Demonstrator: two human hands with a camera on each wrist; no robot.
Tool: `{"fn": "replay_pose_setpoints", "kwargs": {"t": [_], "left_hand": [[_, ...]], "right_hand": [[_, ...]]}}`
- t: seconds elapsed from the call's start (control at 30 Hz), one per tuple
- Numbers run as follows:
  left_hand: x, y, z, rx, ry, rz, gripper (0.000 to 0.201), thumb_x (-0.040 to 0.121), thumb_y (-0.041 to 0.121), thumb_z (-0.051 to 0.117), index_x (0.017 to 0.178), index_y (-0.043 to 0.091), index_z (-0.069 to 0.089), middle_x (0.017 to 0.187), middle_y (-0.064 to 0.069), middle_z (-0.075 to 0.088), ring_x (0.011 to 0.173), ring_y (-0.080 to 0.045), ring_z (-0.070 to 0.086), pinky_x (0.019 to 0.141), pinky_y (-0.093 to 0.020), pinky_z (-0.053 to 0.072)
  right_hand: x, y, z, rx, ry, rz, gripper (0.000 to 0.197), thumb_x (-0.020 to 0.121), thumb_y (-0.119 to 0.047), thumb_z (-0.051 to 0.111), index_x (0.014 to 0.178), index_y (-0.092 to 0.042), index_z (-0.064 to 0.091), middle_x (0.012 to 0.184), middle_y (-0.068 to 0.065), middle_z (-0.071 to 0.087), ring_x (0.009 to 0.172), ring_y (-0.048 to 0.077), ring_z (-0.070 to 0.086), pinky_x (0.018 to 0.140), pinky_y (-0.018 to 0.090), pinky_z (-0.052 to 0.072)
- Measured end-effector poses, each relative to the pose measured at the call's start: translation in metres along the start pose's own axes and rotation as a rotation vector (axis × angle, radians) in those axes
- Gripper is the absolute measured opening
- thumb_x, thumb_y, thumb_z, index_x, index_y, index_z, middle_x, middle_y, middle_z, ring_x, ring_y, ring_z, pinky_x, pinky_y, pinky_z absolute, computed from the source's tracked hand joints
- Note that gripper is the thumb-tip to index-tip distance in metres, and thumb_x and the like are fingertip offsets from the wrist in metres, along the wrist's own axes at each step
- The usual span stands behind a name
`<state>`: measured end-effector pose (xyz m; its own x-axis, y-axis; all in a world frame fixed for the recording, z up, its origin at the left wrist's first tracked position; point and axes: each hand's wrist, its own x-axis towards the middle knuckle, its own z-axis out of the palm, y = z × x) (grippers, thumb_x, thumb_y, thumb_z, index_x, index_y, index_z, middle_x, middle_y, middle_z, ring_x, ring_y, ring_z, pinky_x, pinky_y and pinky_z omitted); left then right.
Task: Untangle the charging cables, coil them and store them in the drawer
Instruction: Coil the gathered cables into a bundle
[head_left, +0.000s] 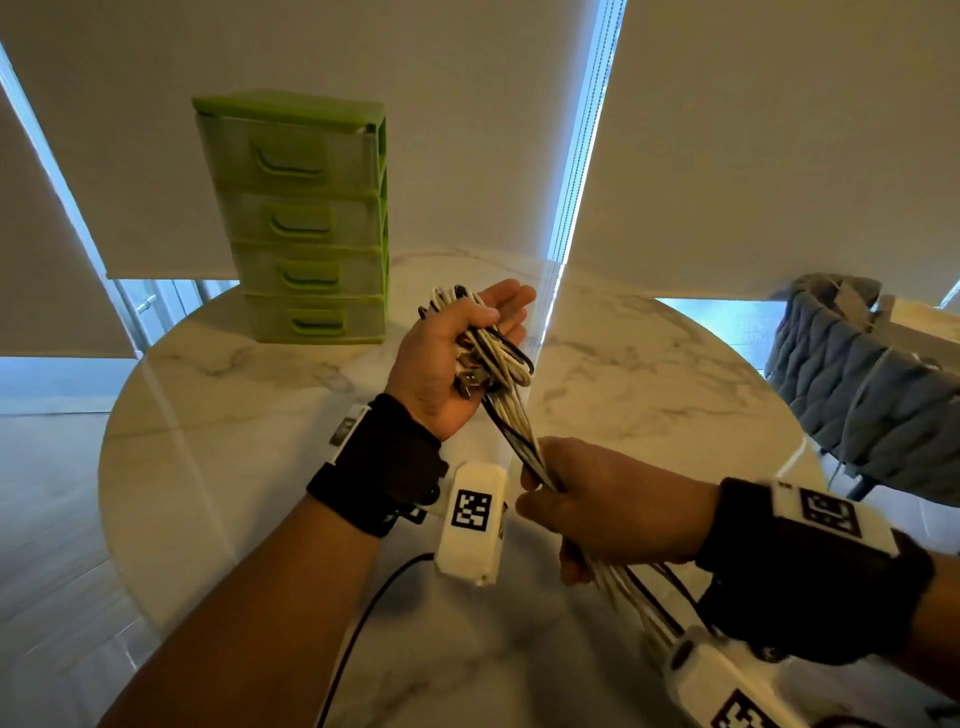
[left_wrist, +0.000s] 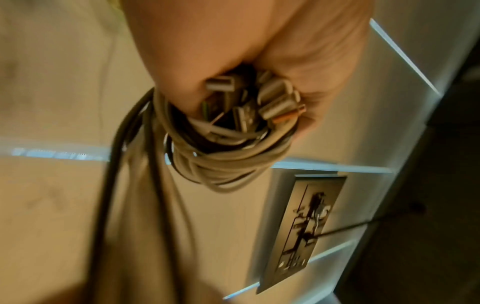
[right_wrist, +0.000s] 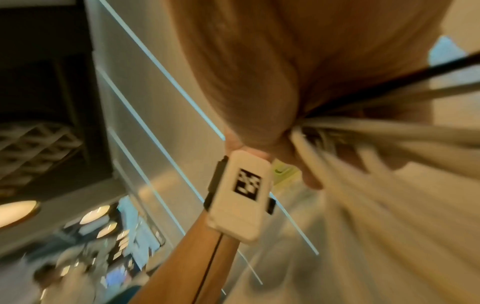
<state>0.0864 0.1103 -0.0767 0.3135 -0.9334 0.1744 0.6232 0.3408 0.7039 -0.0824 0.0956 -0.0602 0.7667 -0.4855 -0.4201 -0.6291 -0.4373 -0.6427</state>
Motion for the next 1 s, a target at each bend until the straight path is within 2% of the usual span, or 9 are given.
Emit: {"fn": "replay_pose_setpoints", "kwargs": {"t": [0.1, 0.27, 0.37, 0.5, 0.6, 0.7, 0.87, 0.93, 1.0], "left_hand": [[0.002, -0.001, -0.003, 0.14, 0.044, -0.005, 0.042, 0.075, 0.008, 0.055, 0.116, 0.002, 0.061, 0.118, -0.013, 0.068, 0.119, -0.021, 0.06, 0.102, -0.029, 0.047], [-0.004, -0.006, 0.001, 0.562, -0.055, -0.136, 0.031, 0.075, 0.005, 0.056, 0.104, 0.006, 0.07, 0.103, -0.009, 0.074, 0.112, -0.02, 0.064, 0.102, -0.042, 0.046], [-0.005, -0.004, 0.005, 0.689, -0.135, -0.242, 0.027, 0.079, 0.005, 0.056, 0.099, 0.01, 0.075, 0.087, 0.0, 0.075, 0.085, -0.014, 0.07, 0.077, -0.033, 0.052], [-0.007, -0.005, 0.008, 0.77, -0.17, -0.251, 0.037, 0.09, 0.008, 0.051, 0.057, 0.012, 0.065, 0.056, 0.004, 0.059, 0.052, -0.008, 0.057, 0.054, -0.024, 0.042], [-0.006, -0.006, 0.008, 0.71, -0.168, -0.26, 0.032, 0.092, 0.023, 0.051, 0.067, 0.01, 0.066, 0.068, -0.01, 0.064, 0.062, -0.022, 0.062, 0.063, -0.034, 0.049], [-0.006, -0.01, 0.013, 0.557, -0.224, -0.338, 0.039, 0.089, 0.037, 0.05, 0.1, 0.001, 0.062, 0.094, -0.028, 0.061, 0.083, -0.039, 0.062, 0.088, -0.062, 0.048], [-0.009, -0.019, 0.018, 0.085, -0.528, -0.534, 0.077, 0.092, 0.063, 0.03, 0.102, -0.005, 0.066, 0.087, -0.019, 0.071, 0.076, -0.03, 0.069, 0.074, -0.042, 0.056], [-0.009, -0.017, 0.018, 0.051, -0.606, -0.517, 0.097, 0.082, 0.08, 0.026, 0.09, -0.009, 0.064, 0.068, -0.013, 0.069, 0.063, -0.026, 0.066, 0.071, -0.035, 0.055], [-0.011, -0.015, 0.017, -0.002, -0.668, -0.519, 0.104, 0.064, 0.089, 0.04, 0.091, -0.01, 0.057, 0.058, -0.012, 0.064, 0.056, -0.024, 0.064, 0.071, -0.035, 0.053]], "right_hand": [[-0.009, -0.007, -0.009, -0.172, 0.06, 0.015, 0.014, 0.098, -0.024, 0.048, 0.107, -0.014, 0.05, 0.082, 0.002, 0.058, 0.052, 0.009, 0.061, 0.057, 0.025, 0.054], [-0.019, -0.015, -0.028, -0.807, 0.294, -0.26, 0.012, 0.095, -0.025, 0.051, 0.094, -0.014, 0.056, 0.077, -0.002, 0.056, 0.063, 0.015, 0.056, 0.057, 0.024, 0.046], [-0.017, -0.021, -0.04, -0.917, 0.285, -0.434, 0.016, 0.093, -0.025, 0.056, 0.107, -0.019, 0.062, 0.091, -0.003, 0.065, 0.07, 0.012, 0.058, 0.062, 0.013, 0.041], [-0.01, -0.027, -0.055, -0.883, 0.236, -0.57, 0.025, 0.086, -0.031, 0.068, 0.11, -0.022, 0.066, 0.095, -0.004, 0.068, 0.073, 0.009, 0.058, 0.065, 0.014, 0.041], [-0.009, -0.031, -0.068, -0.83, 0.228, -0.649, 0.027, 0.078, -0.036, 0.075, 0.099, -0.022, 0.064, 0.086, -0.007, 0.063, 0.069, 0.005, 0.055, 0.063, 0.014, 0.039], [-0.012, -0.04, -0.085, -0.81, 0.235, -0.711, 0.039, 0.067, -0.048, 0.074, 0.088, -0.021, 0.055, 0.085, -0.009, 0.055, 0.071, 0.009, 0.055, 0.062, 0.023, 0.047], [-0.002, -0.052, -0.097, -0.742, 0.248, -0.739, 0.061, 0.055, -0.07, 0.063, 0.09, -0.021, 0.056, 0.088, -0.013, 0.048, 0.075, 0.004, 0.048, 0.063, 0.009, 0.038], [0.001, -0.052, -0.098, -0.627, 0.282, -0.756, 0.059, 0.056, -0.07, 0.063, 0.089, -0.021, 0.057, 0.089, -0.011, 0.051, 0.073, 0.001, 0.05, 0.063, 0.01, 0.039], [0.002, -0.05, -0.097, -0.481, 0.308, -0.724, 0.061, 0.059, -0.068, 0.065, 0.089, -0.016, 0.062, 0.085, -0.007, 0.059, 0.07, 0.001, 0.056, 0.061, 0.013, 0.044]]}}
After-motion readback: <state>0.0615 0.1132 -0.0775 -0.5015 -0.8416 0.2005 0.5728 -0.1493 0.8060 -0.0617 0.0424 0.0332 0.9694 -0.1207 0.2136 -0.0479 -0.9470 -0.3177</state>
